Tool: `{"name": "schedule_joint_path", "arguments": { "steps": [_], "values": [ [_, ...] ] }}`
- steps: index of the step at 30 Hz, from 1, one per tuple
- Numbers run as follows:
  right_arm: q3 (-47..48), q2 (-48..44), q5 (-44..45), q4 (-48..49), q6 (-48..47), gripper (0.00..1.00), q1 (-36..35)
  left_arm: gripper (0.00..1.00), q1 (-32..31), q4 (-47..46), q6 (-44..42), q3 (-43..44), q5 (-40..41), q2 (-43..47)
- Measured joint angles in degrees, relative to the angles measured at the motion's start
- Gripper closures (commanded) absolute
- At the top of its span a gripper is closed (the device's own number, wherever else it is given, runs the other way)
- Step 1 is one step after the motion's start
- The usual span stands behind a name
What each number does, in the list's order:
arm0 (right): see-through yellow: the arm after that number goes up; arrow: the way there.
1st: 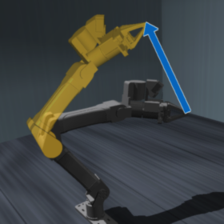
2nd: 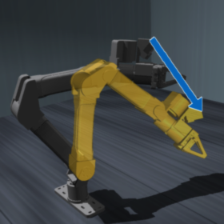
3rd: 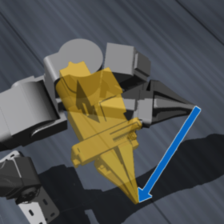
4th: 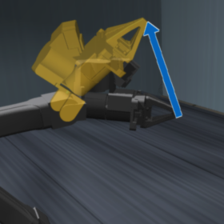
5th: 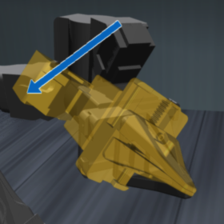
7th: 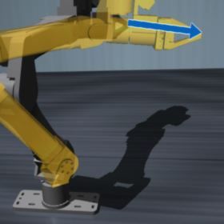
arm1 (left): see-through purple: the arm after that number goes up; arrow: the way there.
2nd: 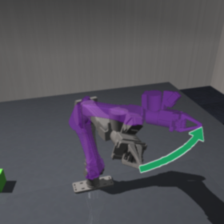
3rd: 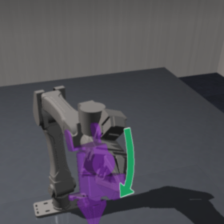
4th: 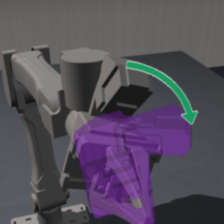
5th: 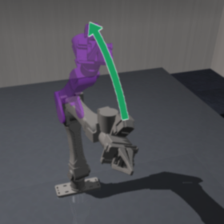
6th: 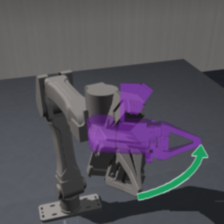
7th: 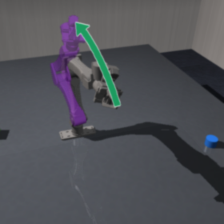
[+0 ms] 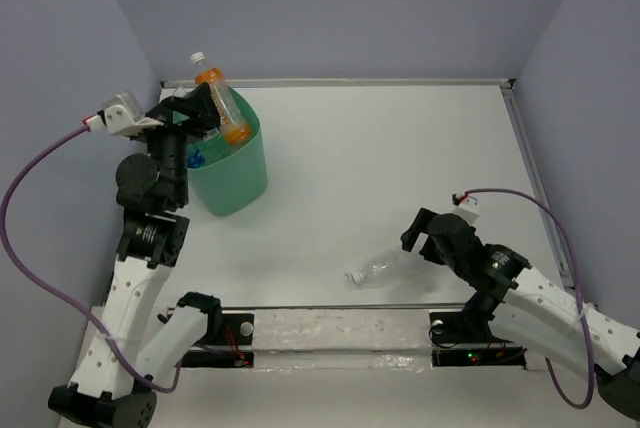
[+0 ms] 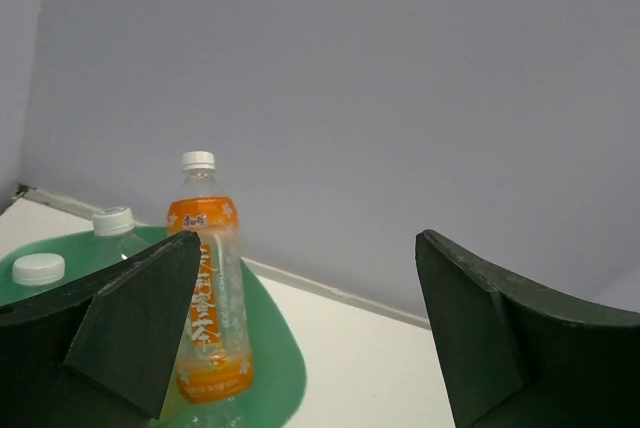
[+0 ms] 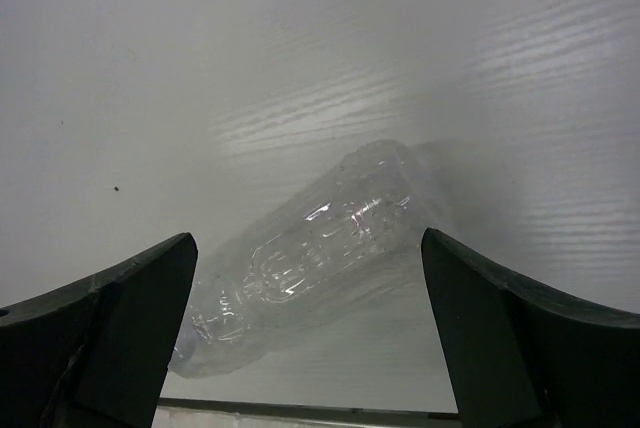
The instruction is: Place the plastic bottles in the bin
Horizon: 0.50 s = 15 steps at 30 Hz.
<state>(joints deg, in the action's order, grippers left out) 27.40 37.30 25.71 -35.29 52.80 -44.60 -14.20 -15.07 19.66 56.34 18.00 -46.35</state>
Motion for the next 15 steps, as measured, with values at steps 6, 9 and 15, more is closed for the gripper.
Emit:
{"name": "schedule_joint_path", "arguments": {
  "steps": [6, 9, 15],
  "values": [
    [0.0, 3.7, -2.4, -4.5, 6.9, 0.0, 0.0, 0.01, -0.3, 5.6, 2.3, -3.4, -8.3, 14.6],
    [0.0, 7.3, -2.6, -6.2, 9.5, 0.0, 0.0, 0.01, -0.3, 6.8, 2.3, -6.0, -11.2, 20.8],
    [3.5, 18.4, -1.8, -6.9, 11.8, 0.0, 0.0, 0.01, -4.2, 11.6, 1.0, -10.8, -13.9, 23.6]
  ]
}}
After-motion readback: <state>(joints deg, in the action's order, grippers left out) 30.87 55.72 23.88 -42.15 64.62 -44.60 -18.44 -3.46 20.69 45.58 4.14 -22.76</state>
